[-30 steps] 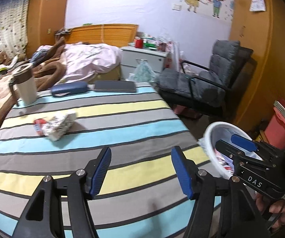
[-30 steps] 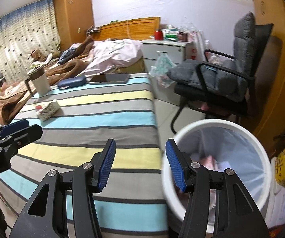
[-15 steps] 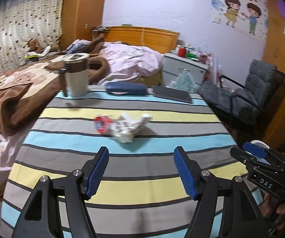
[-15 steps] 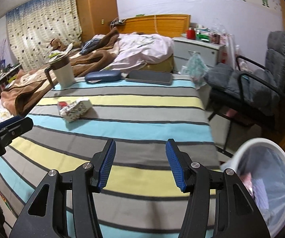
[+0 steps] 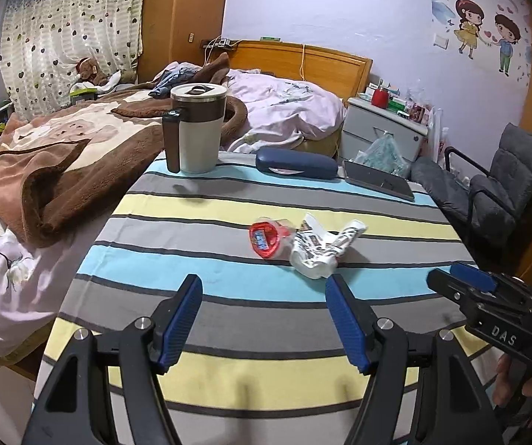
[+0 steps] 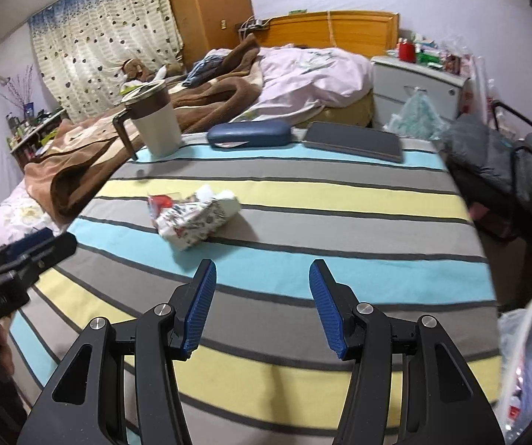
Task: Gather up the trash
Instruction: 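Grasp the white printed paper cup with the right tool while the left grasps the red jelly cup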
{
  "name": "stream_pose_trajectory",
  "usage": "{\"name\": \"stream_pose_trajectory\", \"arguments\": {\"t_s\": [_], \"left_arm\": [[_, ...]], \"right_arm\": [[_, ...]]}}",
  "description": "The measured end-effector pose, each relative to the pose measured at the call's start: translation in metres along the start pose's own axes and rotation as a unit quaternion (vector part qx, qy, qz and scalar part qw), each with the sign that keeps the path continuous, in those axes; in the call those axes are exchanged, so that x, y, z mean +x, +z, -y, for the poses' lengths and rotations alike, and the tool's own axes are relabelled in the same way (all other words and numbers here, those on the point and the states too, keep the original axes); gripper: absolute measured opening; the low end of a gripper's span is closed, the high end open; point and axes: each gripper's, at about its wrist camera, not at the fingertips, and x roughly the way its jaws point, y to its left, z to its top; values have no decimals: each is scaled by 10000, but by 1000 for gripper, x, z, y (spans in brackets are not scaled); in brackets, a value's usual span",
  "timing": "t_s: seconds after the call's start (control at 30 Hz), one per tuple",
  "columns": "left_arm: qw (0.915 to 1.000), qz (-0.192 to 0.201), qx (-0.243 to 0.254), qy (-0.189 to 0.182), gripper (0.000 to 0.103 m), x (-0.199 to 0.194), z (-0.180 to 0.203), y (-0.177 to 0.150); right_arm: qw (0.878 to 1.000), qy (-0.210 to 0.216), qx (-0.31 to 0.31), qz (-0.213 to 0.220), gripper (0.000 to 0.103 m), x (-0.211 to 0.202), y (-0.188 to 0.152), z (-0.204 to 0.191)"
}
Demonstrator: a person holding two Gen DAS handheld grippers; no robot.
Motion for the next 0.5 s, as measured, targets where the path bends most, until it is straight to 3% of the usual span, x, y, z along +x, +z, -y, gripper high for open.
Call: {"name": "stream_pose_trajectory", "arguments": {"t_s": [0.5], "left_arm": [[9999, -123, -85, 26, 71, 31, -30, 16]], "right_arm": [[9955, 620, 474, -529, 54, 60, 25, -24]]}}
